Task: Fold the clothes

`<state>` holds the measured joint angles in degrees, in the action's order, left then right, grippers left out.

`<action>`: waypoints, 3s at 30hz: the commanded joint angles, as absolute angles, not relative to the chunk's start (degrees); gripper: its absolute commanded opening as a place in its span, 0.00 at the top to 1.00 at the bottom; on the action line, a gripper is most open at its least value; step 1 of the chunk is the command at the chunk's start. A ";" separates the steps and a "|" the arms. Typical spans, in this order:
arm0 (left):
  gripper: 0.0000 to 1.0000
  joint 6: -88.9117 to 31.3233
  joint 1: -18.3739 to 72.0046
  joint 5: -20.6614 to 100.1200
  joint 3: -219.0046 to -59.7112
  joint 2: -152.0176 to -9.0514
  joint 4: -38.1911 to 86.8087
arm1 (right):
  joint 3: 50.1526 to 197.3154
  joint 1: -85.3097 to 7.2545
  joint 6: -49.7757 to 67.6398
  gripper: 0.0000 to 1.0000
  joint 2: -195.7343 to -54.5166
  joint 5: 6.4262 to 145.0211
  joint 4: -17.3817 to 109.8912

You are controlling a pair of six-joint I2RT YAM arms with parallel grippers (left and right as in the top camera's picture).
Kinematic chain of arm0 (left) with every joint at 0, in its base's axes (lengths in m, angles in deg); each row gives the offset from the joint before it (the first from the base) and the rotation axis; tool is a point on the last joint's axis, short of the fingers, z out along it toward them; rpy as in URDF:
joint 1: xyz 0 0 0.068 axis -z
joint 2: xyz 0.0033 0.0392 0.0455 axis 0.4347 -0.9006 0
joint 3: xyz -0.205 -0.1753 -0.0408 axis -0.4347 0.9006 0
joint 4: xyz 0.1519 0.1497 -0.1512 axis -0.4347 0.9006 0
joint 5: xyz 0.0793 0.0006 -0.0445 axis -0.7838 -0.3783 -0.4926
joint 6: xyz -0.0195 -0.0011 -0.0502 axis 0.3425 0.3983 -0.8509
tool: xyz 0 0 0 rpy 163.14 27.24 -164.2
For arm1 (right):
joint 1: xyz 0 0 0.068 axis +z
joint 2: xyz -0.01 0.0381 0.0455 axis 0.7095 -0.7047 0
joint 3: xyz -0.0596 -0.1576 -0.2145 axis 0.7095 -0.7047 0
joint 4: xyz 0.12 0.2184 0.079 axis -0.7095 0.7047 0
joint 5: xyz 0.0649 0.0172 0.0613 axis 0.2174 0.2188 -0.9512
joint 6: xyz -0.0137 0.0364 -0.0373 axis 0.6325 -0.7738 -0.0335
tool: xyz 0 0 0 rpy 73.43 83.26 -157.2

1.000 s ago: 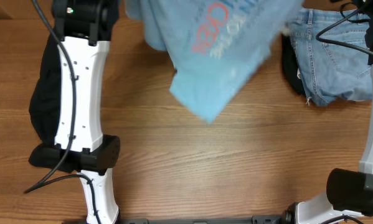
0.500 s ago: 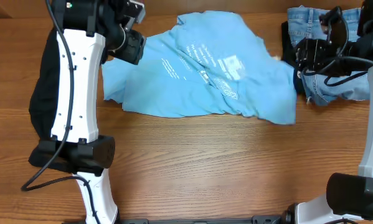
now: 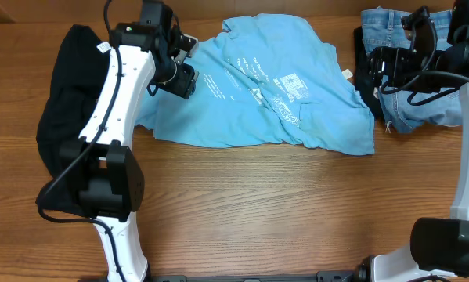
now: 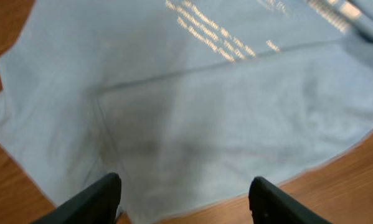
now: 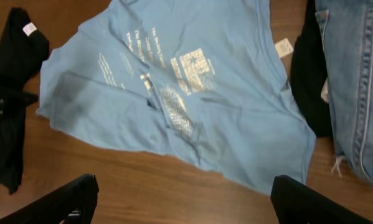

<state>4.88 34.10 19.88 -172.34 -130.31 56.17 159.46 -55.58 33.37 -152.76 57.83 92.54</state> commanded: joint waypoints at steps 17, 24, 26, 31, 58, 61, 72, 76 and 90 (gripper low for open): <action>0.49 -11.45 27.88 17.61 -167.49 -142.73 36.54 | 151.07 -54.88 33.56 0.10 -152.44 55.04 85.11; 0.81 -12.06 27.92 20.84 -167.49 -142.73 36.65 | 151.07 -54.88 33.56 0.10 -152.44 55.23 84.87; 0.80 -12.04 27.92 20.91 -167.49 -142.73 37.67 | 151.07 -54.88 33.56 0.10 -152.44 55.23 84.91; 0.96 -11.84 27.90 20.52 -168.43 -142.64 41.83 | 151.07 -54.88 33.59 0.10 -152.44 55.23 84.89; 0.96 -6.53 42.83 21.13 -191.86 -124.08 86.94 | 151.04 -61.18 24.04 0.14 -154.73 62.10 93.76; 0.96 -7.45 44.49 21.13 -189.26 -117.64 86.92 | 151.04 -61.18 24.06 0.14 -154.73 61.35 93.76; 0.96 -22.16 51.15 15.58 -162.15 -99.58 82.68 | 151.07 -61.18 24.23 0.21 -146.84 61.64 99.40; 0.96 -25.02 51.70 14.46 -160.47 -96.19 81.96 | 151.04 -61.18 22.24 0.20 -140.24 67.52 101.78; 0.96 -37.11 60.16 15.56 -131.36 -94.62 65.69 | 119.22 -58.95 18.44 0.23 -141.35 65.68 60.01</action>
<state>-33.11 57.71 15.73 -133.19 -95.45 66.15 122.13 -60.26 19.69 -140.98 66.80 63.64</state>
